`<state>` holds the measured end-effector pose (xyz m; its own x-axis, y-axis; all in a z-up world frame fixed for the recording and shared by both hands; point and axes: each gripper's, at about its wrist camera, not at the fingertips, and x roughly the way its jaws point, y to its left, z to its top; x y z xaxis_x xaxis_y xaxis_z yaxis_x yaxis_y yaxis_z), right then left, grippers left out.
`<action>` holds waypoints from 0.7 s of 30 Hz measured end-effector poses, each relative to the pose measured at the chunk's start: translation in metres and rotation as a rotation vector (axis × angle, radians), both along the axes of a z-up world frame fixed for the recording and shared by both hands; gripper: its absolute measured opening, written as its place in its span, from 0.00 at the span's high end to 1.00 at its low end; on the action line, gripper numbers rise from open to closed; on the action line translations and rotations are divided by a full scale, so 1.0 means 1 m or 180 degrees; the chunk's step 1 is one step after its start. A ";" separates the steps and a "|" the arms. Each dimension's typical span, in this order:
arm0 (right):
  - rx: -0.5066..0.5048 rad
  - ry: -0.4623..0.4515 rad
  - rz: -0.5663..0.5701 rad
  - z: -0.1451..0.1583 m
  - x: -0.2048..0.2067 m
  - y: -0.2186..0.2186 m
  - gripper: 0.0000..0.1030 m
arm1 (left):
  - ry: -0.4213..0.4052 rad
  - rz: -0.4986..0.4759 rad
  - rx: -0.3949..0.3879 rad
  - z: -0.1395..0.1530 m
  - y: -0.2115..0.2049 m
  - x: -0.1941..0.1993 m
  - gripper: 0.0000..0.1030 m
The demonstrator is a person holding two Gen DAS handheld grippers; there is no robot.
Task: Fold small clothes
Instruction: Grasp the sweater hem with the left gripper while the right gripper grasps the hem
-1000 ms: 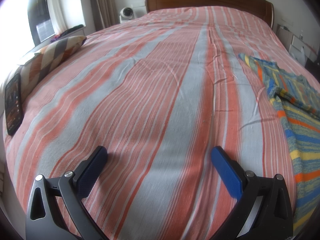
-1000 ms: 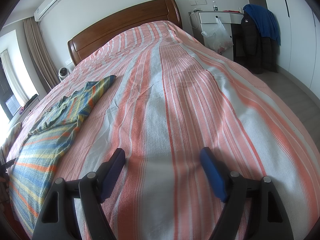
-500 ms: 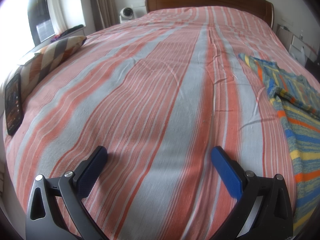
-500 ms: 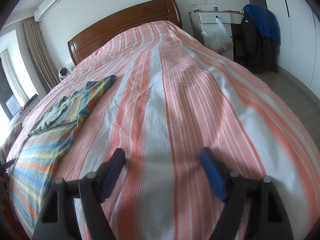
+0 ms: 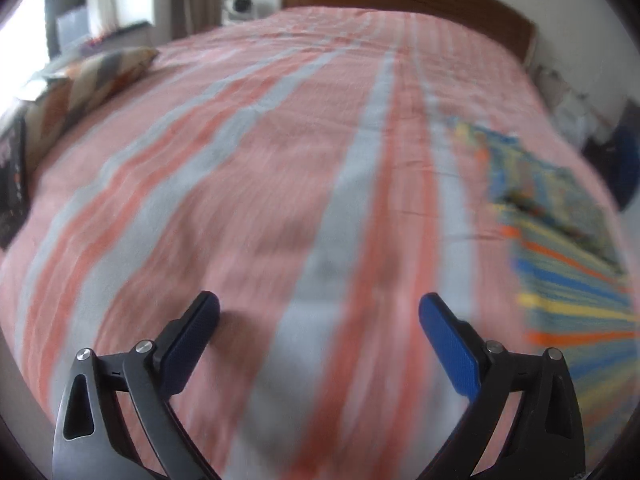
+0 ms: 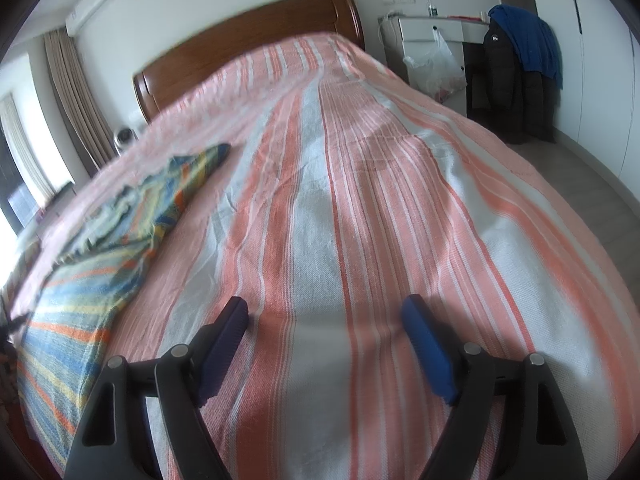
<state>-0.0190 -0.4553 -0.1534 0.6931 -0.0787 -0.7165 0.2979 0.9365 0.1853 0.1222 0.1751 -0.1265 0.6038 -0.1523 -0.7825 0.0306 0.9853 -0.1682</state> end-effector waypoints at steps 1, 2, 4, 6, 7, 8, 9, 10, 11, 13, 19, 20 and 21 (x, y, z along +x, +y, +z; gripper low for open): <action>-0.0018 0.0078 0.0058 0.012 -0.003 0.006 0.23 | 0.0065 -0.0158 -0.0090 0.008 -0.002 -0.015 0.03; 0.0032 0.0043 0.0152 0.021 -0.010 0.012 0.23 | 0.0156 -0.0318 -0.0085 0.012 -0.009 -0.030 0.03; 0.0258 -0.0036 0.0547 0.047 -0.032 0.037 0.23 | 0.0433 -0.0692 0.0067 0.010 -0.030 -0.064 0.03; 0.0492 0.0108 0.0921 0.055 -0.052 0.064 0.23 | 0.0688 -0.0959 0.0264 -0.002 -0.051 -0.092 0.06; 0.0607 0.0211 0.1073 0.054 -0.061 0.077 0.23 | 0.0826 -0.1087 0.0362 -0.011 -0.063 -0.104 0.10; 0.0753 0.0384 0.1265 0.049 -0.073 0.095 0.23 | 0.0930 -0.1177 0.0456 -0.018 -0.072 -0.112 0.22; 0.0810 0.0515 0.1363 0.043 -0.081 0.106 0.23 | 0.1002 -0.1278 0.0617 -0.024 -0.083 -0.118 0.28; 0.0842 0.0661 0.1439 0.036 -0.088 0.118 0.23 | 0.0993 -0.1333 0.0751 -0.026 -0.090 -0.122 0.28; 0.0864 0.0863 0.1523 0.025 -0.096 0.131 0.24 | 0.0972 -0.1374 0.0890 -0.027 -0.097 -0.125 0.28; 0.0812 0.1105 0.1538 0.008 -0.106 0.147 0.31 | 0.1046 -0.1388 0.1003 -0.032 -0.102 -0.125 0.34; 0.1113 0.1282 0.1401 -0.021 -0.105 0.151 0.94 | 0.1463 -0.1236 0.0422 -0.034 -0.075 -0.111 0.99; 0.1188 0.1217 0.1379 -0.016 -0.104 0.148 0.94 | 0.1468 -0.1197 0.0202 -0.025 -0.066 -0.108 0.99; 0.1302 0.1099 0.1354 -0.008 -0.104 0.144 0.94 | 0.1429 -0.1164 -0.0038 -0.015 -0.056 -0.103 0.99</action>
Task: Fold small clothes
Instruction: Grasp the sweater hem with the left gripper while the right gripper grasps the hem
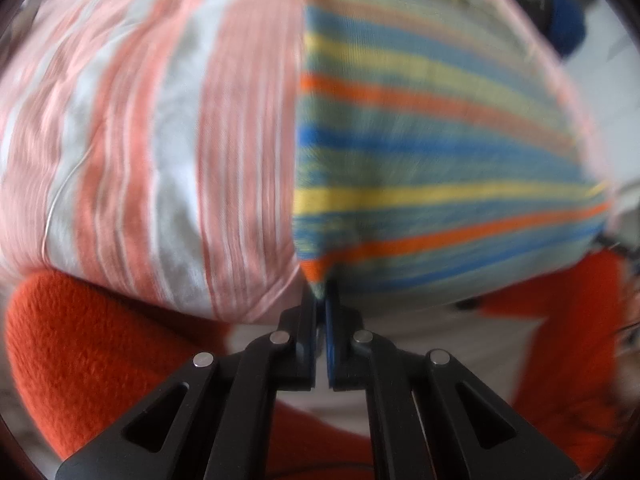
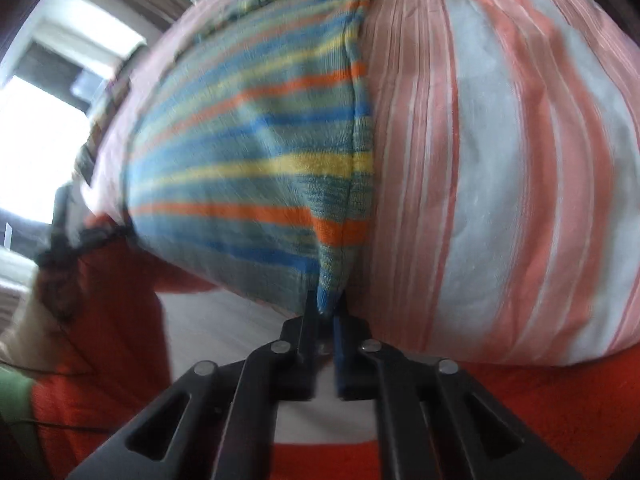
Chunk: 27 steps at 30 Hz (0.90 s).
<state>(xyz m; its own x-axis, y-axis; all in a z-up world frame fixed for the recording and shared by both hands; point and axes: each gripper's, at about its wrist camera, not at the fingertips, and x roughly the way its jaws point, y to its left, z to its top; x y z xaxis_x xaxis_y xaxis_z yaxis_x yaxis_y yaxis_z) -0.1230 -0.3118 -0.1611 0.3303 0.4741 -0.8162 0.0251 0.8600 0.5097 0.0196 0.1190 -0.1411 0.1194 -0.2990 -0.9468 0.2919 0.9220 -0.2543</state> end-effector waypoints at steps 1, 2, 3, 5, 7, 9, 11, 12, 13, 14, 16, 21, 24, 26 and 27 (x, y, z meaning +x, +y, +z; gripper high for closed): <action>0.0164 -0.0112 -0.0066 0.012 0.002 -0.006 0.94 | -0.0047 0.0084 -0.0220 0.014 0.009 0.008 0.99; 0.0256 -0.0213 -0.0104 0.023 0.006 -0.011 0.94 | -0.0127 0.0165 -0.0383 0.027 0.017 0.018 0.99; 0.0323 -0.0325 -0.0129 0.034 0.011 -0.014 0.94 | -0.0220 0.0251 -0.0538 0.039 0.023 0.032 0.99; 0.0415 -0.0573 -0.0186 0.055 0.030 -0.023 0.94 | -0.0423 0.0438 -0.0802 0.060 0.031 0.071 0.99; 0.0455 -0.0867 -0.0262 0.073 0.067 -0.035 0.94 | -0.0640 0.0559 -0.0881 0.072 0.028 0.114 0.99; 0.0337 -0.1080 -0.0330 0.082 0.104 -0.044 0.94 | -0.0798 0.0636 -0.0891 0.078 0.020 0.170 0.99; 0.0242 -0.1211 -0.0432 0.086 0.154 -0.054 0.94 | -0.0910 0.0655 -0.0851 0.080 0.000 0.214 0.99; 0.0182 -0.1256 -0.0481 0.086 0.174 -0.061 0.94 | -0.0947 0.0690 -0.0801 0.079 -0.008 0.240 0.99; 0.0113 -0.1286 -0.0524 0.086 0.195 -0.065 0.94 | -0.0963 0.0737 -0.0777 0.076 -0.027 0.253 0.99; 0.0107 -0.1276 -0.0557 0.084 0.219 -0.074 0.94 | -0.0945 0.0767 -0.0768 0.071 -0.036 0.272 0.99; -0.0017 -0.1270 -0.0653 0.076 0.273 -0.086 0.94 | -0.0958 0.0825 -0.0655 0.060 -0.056 0.310 0.99; -0.0006 -0.1206 -0.0862 0.042 0.354 -0.114 0.89 | -0.0855 0.1164 -0.0401 0.028 -0.085 0.370 0.62; -0.0085 -0.0916 -0.1087 0.023 0.369 -0.131 0.63 | -0.0853 0.1284 -0.0601 0.034 -0.069 0.360 0.51; -0.0115 -0.1034 -0.1049 0.037 0.356 -0.137 0.63 | -0.0954 0.1104 -0.0651 0.047 -0.058 0.341 0.42; -0.0166 -0.1068 -0.0992 0.047 0.346 -0.139 0.63 | -0.1020 0.0961 -0.0613 0.054 -0.058 0.329 0.40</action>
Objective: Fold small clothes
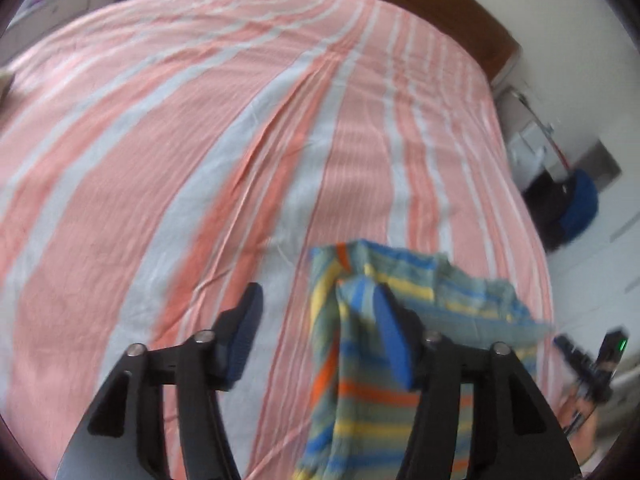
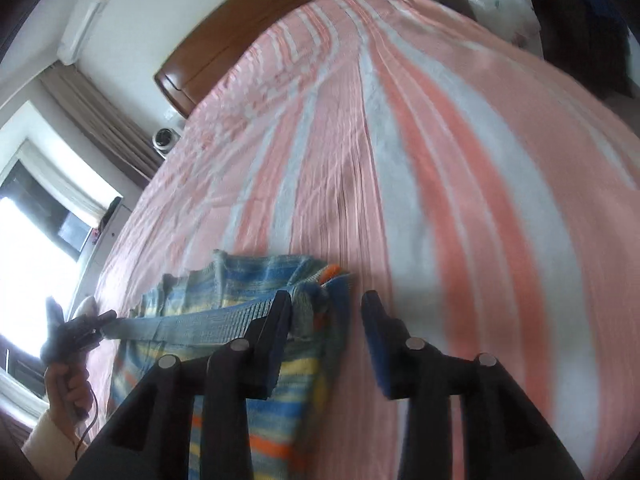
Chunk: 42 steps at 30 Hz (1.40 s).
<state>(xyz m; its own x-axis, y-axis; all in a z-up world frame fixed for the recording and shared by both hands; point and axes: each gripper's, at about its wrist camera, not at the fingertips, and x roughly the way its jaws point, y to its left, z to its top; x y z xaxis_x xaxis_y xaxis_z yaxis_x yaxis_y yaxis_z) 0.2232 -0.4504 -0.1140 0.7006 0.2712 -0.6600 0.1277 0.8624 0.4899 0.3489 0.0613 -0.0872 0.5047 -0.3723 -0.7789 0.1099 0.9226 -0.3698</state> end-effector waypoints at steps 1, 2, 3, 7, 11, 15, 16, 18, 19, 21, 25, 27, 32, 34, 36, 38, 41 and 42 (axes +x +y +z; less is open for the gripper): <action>-0.0013 -0.0008 0.0101 0.010 -0.007 0.002 0.62 | -0.0054 -0.0211 0.0034 0.006 -0.004 -0.009 0.39; -0.0002 0.0006 0.0299 0.019 -0.013 0.009 0.62 | -0.0047 -0.0433 0.0036 0.008 -0.012 -0.012 0.34; 0.0006 0.0089 0.0528 0.026 -0.013 0.019 0.62 | -0.0002 -0.0649 0.0017 0.009 -0.019 -0.018 0.29; 0.0428 0.0651 0.1045 0.010 0.018 0.064 0.49 | 0.0097 -0.1027 0.0074 -0.005 -0.050 -0.024 0.28; 0.0952 0.1046 0.0875 -0.041 0.086 0.101 0.49 | 0.0211 -0.0947 0.0044 -0.014 -0.059 -0.027 0.28; 0.1145 -0.0130 0.0222 -0.006 0.109 0.094 0.48 | 0.0152 -0.1060 0.0095 -0.007 -0.059 -0.035 0.21; 0.1251 -0.0267 0.0189 0.003 0.104 0.092 0.43 | 0.0119 -0.1109 0.0143 -0.008 -0.061 -0.036 0.19; 0.1181 -0.0253 0.0362 0.014 0.094 0.099 0.41 | 0.0104 -0.1189 0.0234 -0.014 -0.069 -0.032 0.17; 0.1063 -0.0213 0.0497 0.019 0.087 0.102 0.41 | 0.0148 -0.1193 0.0273 -0.020 -0.073 -0.026 0.17; 0.0760 -0.0068 0.0827 0.023 0.064 0.115 0.40 | 0.0165 -0.1009 0.0391 -0.033 -0.072 -0.012 0.17; 0.0352 0.0329 0.1266 -0.005 -0.007 0.120 0.41 | 0.0251 -0.0207 0.0531 -0.050 -0.034 0.009 0.23; 0.0043 0.0500 0.1277 -0.022 -0.043 0.109 0.41 | 0.0208 0.0013 0.0637 -0.042 -0.016 0.002 0.26; -0.0415 0.0401 0.0916 -0.016 -0.122 0.057 0.42 | -0.0362 -0.0528 0.1005 0.005 -0.063 -0.074 0.22; -0.0191 0.0306 0.0782 -0.007 -0.121 0.037 0.42 | -0.0544 -0.1035 0.1064 0.010 -0.112 -0.112 0.21; 0.0114 0.0249 0.0614 0.000 -0.101 0.018 0.42 | -0.0639 -0.1591 0.1112 0.003 -0.170 -0.153 0.21; 0.0367 0.0235 0.0520 -0.004 -0.078 0.002 0.42 | -0.0693 -0.2155 0.1167 -0.014 -0.229 -0.190 0.24; 0.0633 0.0298 0.0509 -0.009 -0.041 -0.007 0.41 | -0.0830 -0.2762 0.1373 -0.047 -0.307 -0.232 0.35; 0.0766 0.0378 0.0594 -0.015 -0.029 -0.009 0.41 | -0.0899 -0.2769 0.1424 -0.054 -0.325 -0.237 0.35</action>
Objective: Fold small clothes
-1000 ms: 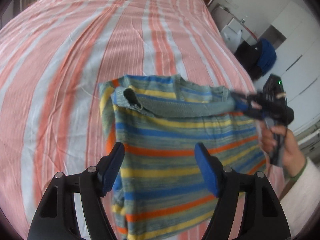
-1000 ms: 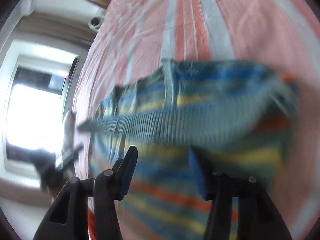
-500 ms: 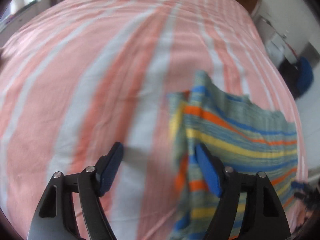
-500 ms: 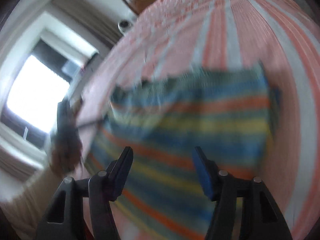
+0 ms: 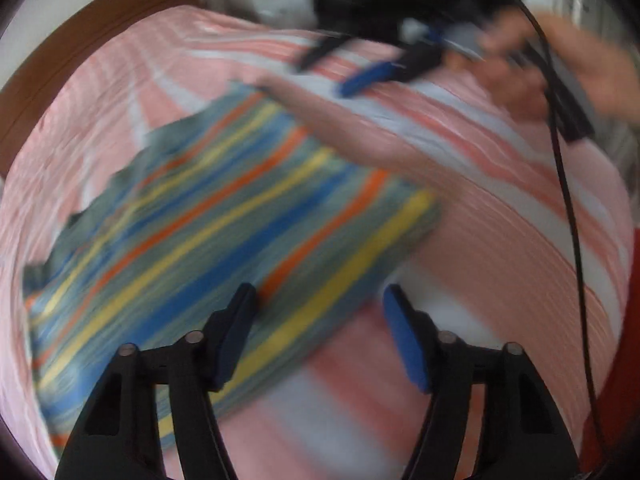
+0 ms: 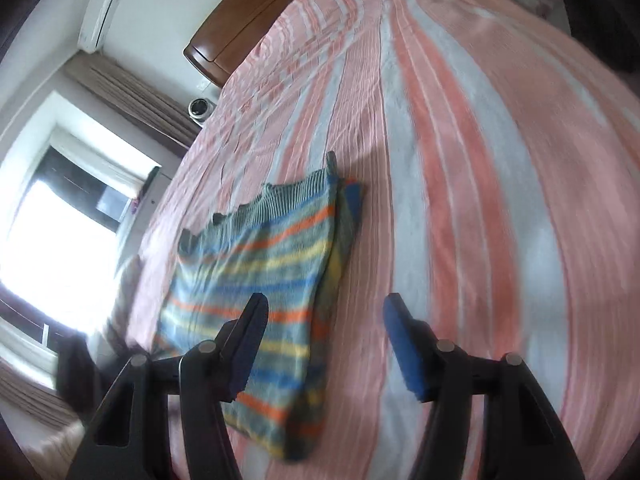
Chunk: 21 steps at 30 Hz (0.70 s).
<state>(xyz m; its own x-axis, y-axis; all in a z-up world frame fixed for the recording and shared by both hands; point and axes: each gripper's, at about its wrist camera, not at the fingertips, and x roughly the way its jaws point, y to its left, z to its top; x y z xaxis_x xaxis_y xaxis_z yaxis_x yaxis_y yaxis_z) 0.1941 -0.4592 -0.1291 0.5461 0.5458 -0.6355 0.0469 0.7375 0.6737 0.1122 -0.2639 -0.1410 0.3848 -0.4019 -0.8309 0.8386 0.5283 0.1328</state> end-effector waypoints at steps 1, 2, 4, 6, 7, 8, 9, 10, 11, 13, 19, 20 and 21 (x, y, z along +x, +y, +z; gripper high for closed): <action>0.0071 0.0051 0.0054 -0.004 0.007 -0.001 0.41 | -0.0061 0.0012 -0.0038 -0.002 -0.010 0.000 0.36; 0.0183 0.0100 0.0139 -0.011 0.018 -0.002 0.41 | -0.0085 0.0034 -0.0106 -0.003 -0.017 0.002 0.41; 0.0238 0.0161 0.0195 -0.020 0.035 0.000 0.41 | 0.0047 0.0151 -0.0275 -0.003 -0.024 0.014 0.70; 0.0228 0.0231 0.0159 -0.030 0.056 0.003 0.42 | 0.0125 0.0319 -0.0420 0.000 -0.018 0.027 0.92; 0.0252 0.0242 0.0123 -0.034 0.064 0.003 0.43 | 0.0231 0.0375 -0.0571 0.003 -0.011 0.033 0.93; 0.0305 0.0225 0.0040 -0.039 0.077 0.003 0.46 | 0.0287 0.0433 -0.0684 0.006 -0.004 0.036 0.93; 0.0352 0.0202 0.0006 -0.042 0.083 0.004 0.57 | 0.0330 0.0512 -0.0824 0.012 0.008 0.040 0.94; 0.0369 0.0186 0.0003 -0.042 0.089 0.008 0.84 | 0.0352 0.0576 -0.0918 0.017 0.016 0.042 0.94; 0.0260 0.0185 0.0004 -0.039 0.096 0.015 0.93 | 0.0374 0.0681 -0.1053 0.026 0.034 0.045 0.94; 0.0170 0.0059 0.0043 -0.020 0.097 0.028 0.92 | 0.0411 0.0903 -0.1295 0.045 0.074 0.051 0.94; 0.0190 -0.0415 0.0473 0.054 0.115 0.118 0.92 | 0.0538 0.1770 -0.1717 0.067 0.207 0.071 0.95; 0.0186 -0.0457 0.0579 0.062 0.123 0.146 0.92 | 0.0578 0.1909 -0.1727 0.063 0.221 0.076 0.95; 0.0159 -0.0474 0.0671 0.066 0.132 0.170 0.92 | 0.0604 0.2083 -0.1713 0.056 0.239 0.079 0.95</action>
<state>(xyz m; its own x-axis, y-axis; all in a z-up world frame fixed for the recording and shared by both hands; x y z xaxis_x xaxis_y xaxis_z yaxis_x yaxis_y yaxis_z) 0.3261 -0.2889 -0.0636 0.5024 0.6862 -0.5261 -0.2067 0.6861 0.6975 0.1907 -0.0246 -0.0849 0.5500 -0.5051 -0.6651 0.3269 0.8630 -0.3851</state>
